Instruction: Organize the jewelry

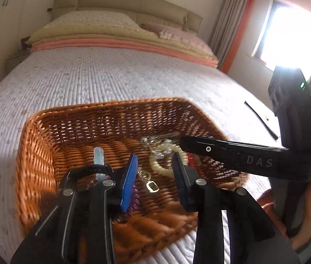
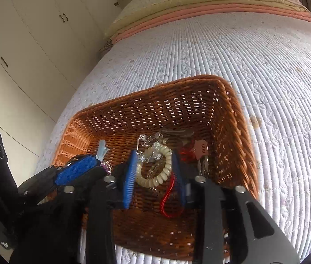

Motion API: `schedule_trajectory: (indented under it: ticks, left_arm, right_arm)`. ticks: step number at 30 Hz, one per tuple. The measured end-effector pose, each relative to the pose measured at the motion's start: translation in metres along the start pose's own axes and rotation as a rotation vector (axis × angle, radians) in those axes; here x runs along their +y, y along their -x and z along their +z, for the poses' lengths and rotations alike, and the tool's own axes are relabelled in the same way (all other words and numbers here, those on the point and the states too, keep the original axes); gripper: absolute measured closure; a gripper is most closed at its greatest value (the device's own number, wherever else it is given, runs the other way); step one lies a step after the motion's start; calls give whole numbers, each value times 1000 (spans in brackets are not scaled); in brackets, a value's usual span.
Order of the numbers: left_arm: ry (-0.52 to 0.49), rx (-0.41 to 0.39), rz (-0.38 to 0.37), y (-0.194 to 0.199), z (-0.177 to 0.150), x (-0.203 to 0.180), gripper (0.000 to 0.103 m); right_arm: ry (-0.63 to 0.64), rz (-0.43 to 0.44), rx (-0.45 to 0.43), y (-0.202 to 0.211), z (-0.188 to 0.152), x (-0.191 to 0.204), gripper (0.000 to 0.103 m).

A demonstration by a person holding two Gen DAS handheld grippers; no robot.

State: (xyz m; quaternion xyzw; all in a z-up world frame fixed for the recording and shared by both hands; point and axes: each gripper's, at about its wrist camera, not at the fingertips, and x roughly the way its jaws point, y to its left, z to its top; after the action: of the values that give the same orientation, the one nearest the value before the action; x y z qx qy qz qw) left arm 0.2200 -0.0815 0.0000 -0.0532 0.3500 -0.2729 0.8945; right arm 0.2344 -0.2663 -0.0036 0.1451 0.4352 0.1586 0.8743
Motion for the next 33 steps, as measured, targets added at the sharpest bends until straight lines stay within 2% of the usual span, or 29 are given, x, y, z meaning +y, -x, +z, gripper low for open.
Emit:
schedule_trajectory:
  ticks: [2,4,6,7,8,12,14,17,20,22,24,26,29,33]
  left_arm:
    - [12,-41,-23,23,-3,0,55]
    - [12,-86,-29,45,-6,-2,52]
    - [1,-133,-17,73,-14,-5,44]
    - [-4,-154,-5,84,-19,-6,37]
    - [-14,-182,12,98,-25,-9,33]
    - [-56,-263,93,138,-55,-23,25]
    - [-85,-329,192,154,-73,-32,16]
    - [-109,-417,316,168,-99,-44,14]
    - [-109,-467,404,173,-116,-50,14]
    - [-105,-491,427,176,-124,-53,14]
    - [-92,-505,444,180,-129,-55,14]
    - [-75,-520,460,182,-134,-54,14]
    - [-44,-539,493,182,-139,-49,14]
    - [1,-496,511,171,-143,-36,14]
  right_arm:
    - [-2,14,-24,18,-4,-2,67]
    - [0,30,-51,33,-10,2,67]
    - [27,24,-90,54,-21,10,67]
    - [39,13,-107,61,-25,14,65]
    - [56,1,-134,72,-32,19,59]
    - [107,-26,-260,109,-69,36,48]
    - [136,-54,-340,121,-88,44,44]
    - [195,-122,-480,138,-120,55,30]
    - [263,-206,-579,142,-149,69,23]
    - [326,-240,-626,141,-168,77,21]
    - [370,-234,-674,142,-183,79,19]
    - [375,-245,-708,145,-191,77,13]
    - [344,-265,-727,145,-191,71,13]
    - [277,-258,-690,141,-185,54,11]
